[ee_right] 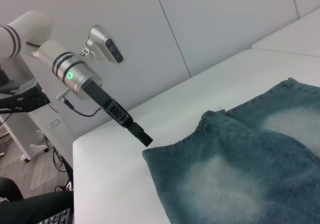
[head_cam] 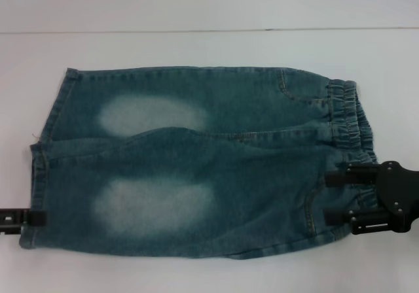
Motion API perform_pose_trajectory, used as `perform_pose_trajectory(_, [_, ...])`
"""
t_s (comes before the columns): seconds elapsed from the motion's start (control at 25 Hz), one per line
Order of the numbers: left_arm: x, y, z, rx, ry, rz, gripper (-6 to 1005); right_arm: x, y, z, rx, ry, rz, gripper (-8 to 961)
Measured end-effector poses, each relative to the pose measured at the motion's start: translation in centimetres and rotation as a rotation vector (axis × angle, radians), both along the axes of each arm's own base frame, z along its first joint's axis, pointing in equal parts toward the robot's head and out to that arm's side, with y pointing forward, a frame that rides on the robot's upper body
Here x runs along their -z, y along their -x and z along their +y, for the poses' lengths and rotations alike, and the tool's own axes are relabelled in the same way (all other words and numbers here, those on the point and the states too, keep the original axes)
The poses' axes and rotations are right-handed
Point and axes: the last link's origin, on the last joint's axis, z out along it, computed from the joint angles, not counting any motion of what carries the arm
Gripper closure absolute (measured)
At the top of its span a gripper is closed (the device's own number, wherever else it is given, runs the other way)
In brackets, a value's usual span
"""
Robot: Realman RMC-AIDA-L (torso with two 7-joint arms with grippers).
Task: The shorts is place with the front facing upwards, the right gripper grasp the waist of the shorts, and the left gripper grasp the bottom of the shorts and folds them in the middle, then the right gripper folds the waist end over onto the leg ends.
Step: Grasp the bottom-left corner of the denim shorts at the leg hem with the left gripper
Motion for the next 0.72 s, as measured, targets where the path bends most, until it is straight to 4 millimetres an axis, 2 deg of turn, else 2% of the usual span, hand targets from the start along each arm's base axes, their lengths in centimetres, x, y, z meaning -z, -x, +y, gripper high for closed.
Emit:
perform_pose_trajectory(0.24, [-0.31,0.83,-0.27,-0.033,0.005,0.050,124,0.01,-0.02,-0.04,0.002,0.001,0.002,102])
perform_pose_trajectory(0.72, [0.44,0.89,-0.23,-0.038,0.021,0.043,125,0.07,0.15,0.08,0.004,-0.011,0.014,101])
